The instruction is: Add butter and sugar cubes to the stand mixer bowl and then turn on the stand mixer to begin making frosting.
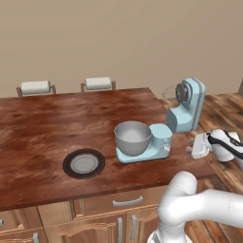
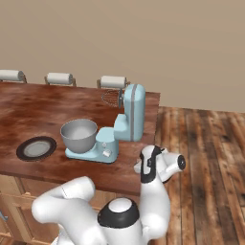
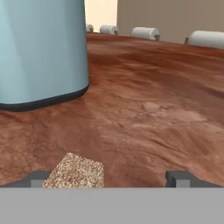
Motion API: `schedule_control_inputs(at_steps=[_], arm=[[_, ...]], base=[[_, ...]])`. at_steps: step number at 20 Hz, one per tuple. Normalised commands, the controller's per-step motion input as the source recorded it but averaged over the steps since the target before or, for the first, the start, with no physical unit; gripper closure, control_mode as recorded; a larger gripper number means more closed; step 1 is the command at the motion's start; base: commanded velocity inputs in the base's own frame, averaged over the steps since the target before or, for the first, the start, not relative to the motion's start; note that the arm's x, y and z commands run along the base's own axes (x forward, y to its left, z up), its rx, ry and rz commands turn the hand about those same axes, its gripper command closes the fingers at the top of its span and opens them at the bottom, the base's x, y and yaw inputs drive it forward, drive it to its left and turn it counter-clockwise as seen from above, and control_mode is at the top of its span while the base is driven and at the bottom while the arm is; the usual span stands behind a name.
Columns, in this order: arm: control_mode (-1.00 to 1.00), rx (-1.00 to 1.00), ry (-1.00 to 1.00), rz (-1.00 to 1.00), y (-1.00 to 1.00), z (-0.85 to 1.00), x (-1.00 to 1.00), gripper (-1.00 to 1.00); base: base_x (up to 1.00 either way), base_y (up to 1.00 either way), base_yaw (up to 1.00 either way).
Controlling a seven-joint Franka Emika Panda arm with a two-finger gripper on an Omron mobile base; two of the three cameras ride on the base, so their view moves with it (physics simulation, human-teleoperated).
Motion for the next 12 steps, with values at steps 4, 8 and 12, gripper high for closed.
schedule_control_inputs(at_steps=[4, 8, 12], arm=[[-1.0, 0.0, 0.03, -0.03, 0.0, -0.31, 0.02, 1.0], [-1.0, 0.0, 0.01, -0.05, -0.03, -0.12, 0.0, 1.0], [-1.0, 0.0, 0.0, -0.07, -0.01, 0.01, -0.08, 1.0]], base=[[0.0, 0.0, 0.0], [0.0, 0.0, 0.0], [0.0, 0.0, 0.0]])
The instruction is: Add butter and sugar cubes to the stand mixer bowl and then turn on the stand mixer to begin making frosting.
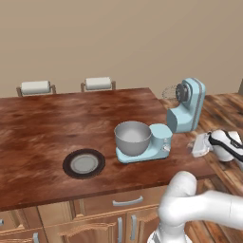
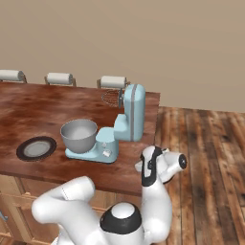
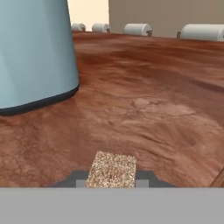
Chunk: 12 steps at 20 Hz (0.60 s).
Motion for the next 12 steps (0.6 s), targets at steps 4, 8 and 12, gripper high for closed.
schedule_control_inputs(at_steps=[4, 8, 12], arm=[[-1.0, 0.0, -0.01, -0.08, -0.04, 0.39, -0.48, 1.0], [-1.0, 0.0, -0.09, -0.04, 0.0, 0.87, -0.78, 1.0], [-1.0, 0.0, -0.07, -0.02, 0.06, 0.99, -0.97, 1.0]], base=[[0.0, 0.0, 0.0], [0.0, 0.0, 0.0], [0.0, 0.0, 0.0]])
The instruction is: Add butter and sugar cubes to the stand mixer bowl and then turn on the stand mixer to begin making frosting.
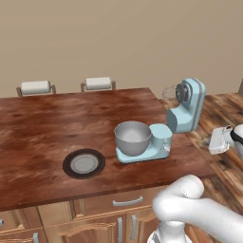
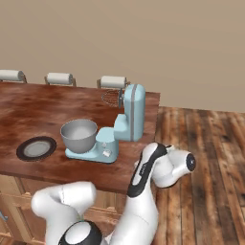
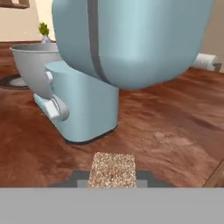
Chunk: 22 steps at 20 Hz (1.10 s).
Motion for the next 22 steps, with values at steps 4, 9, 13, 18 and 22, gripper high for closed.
schedule_control_inputs(at_steps=[4, 9, 13, 18, 22], arm=[[-1.0, -0.05, -0.01, -0.02, 0.27, 0.79, -1.0, 1.0], [-1.0, -0.1, 0.0, 0.0, 0.73, 0.67, -0.87, 1.0], [-1.0, -0.14, 0.0, 0.0, 0.99, 0.65, -0.71, 1.0], [-1.0, -0.14, 0.07, 0.0, 1.0, 0.73, -0.17, 1.0], [-1.0, -0.12, 0.17, 0.0, 0.99, 0.65, 0.14, 1.0]], base=[[0.0, 0.0, 0.0], [0.0, 0.0, 0.0], [0.0, 0.0, 0.0], [0.0, 0.0, 0.0], [0.0, 0.0, 0.0]])
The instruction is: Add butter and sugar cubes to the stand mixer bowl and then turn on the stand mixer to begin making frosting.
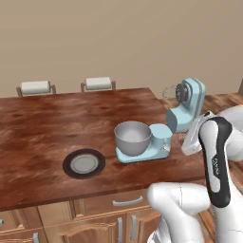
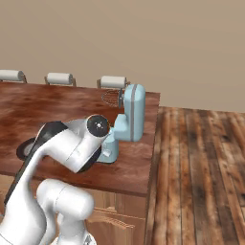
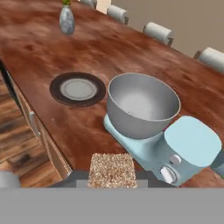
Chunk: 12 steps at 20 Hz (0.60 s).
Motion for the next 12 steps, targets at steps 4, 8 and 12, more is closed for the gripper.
schedule_control_inputs(at_steps=[4, 8, 12], arm=[[-1.0, -0.14, 0.22, 0.0, 0.87, 0.5, 0.29, 1.0], [-1.0, -0.17, 0.28, -0.02, 0.68, 0.15, 0.62, 1.0], [-1.0, -0.16, 0.31, -0.08, 0.52, 0.0, 0.85, 1.0]], base=[[0.0, 0.0, 0.0], [0.0, 0.0, 0.0], [0.0, 0.0, 0.0]])
